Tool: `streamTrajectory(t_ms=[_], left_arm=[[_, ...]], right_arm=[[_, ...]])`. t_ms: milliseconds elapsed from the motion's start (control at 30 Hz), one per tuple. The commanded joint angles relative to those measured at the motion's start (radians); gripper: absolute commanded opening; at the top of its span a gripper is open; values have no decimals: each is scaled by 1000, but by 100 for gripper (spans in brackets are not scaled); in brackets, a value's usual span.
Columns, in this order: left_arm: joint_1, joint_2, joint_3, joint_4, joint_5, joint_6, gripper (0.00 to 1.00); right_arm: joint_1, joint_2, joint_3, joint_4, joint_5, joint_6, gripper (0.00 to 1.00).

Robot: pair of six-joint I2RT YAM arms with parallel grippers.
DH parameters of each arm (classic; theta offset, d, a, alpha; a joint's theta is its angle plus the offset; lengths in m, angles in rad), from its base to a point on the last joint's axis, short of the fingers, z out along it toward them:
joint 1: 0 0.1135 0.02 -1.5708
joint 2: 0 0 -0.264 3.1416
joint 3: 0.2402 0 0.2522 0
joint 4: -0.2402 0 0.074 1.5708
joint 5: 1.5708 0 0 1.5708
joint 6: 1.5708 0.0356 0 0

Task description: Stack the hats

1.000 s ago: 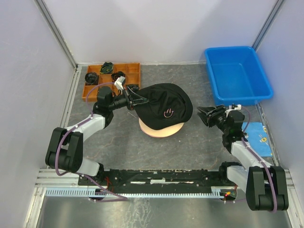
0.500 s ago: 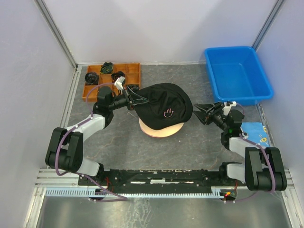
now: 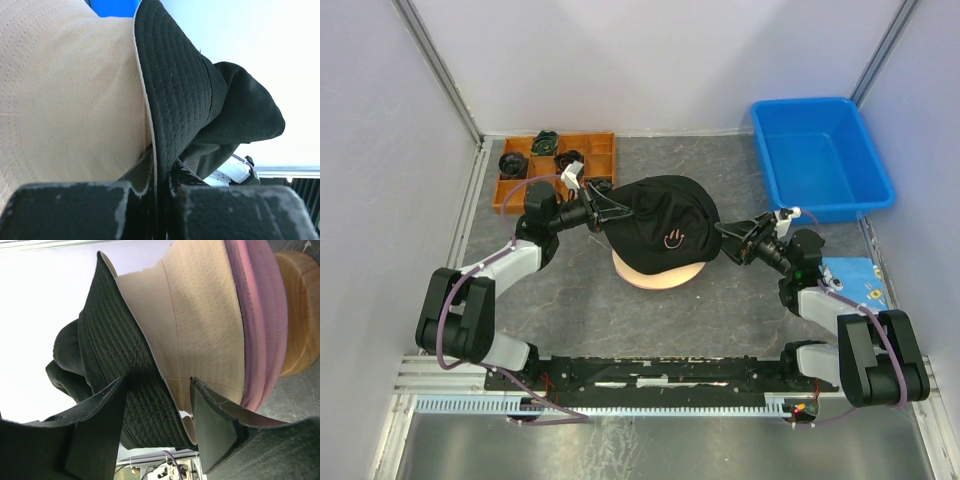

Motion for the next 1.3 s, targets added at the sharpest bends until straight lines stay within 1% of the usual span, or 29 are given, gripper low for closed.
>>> streamTrajectory(t_ms=[0,133,267,333,467,700,867,1100,1200,1267], left_arm=[[-7,14,32,6,-3,-14,3],[-9,16,32,0,-2,-12,3],[-11,17,31,-3,-5,-12,3],[-11,18,33,-4,-6,-12,3],[-12,19,38,-18,-4,-3,3],[-11,16,43,-29,-6,6,3],[-11,16,76,-62,-14,16,3],[-10,3,84,-134,-29,62,3],[-9,-2,70,-133,-30,63,3],[-8,-9,63,-137,-29,71,3]], right_arm=[[29,17,17,122,6,8,61],[32,9,27,114,2,9,58],[31,-8,35,105,5,12,44],[31,-26,40,80,8,6,33],[31,-41,51,44,11,-3,1],[31,-50,96,33,43,8,0],[28,-65,141,0,94,15,0],[18,-73,224,-189,120,-45,0],[12,-65,232,-231,108,-58,0],[12,-75,245,-305,98,-92,0]])
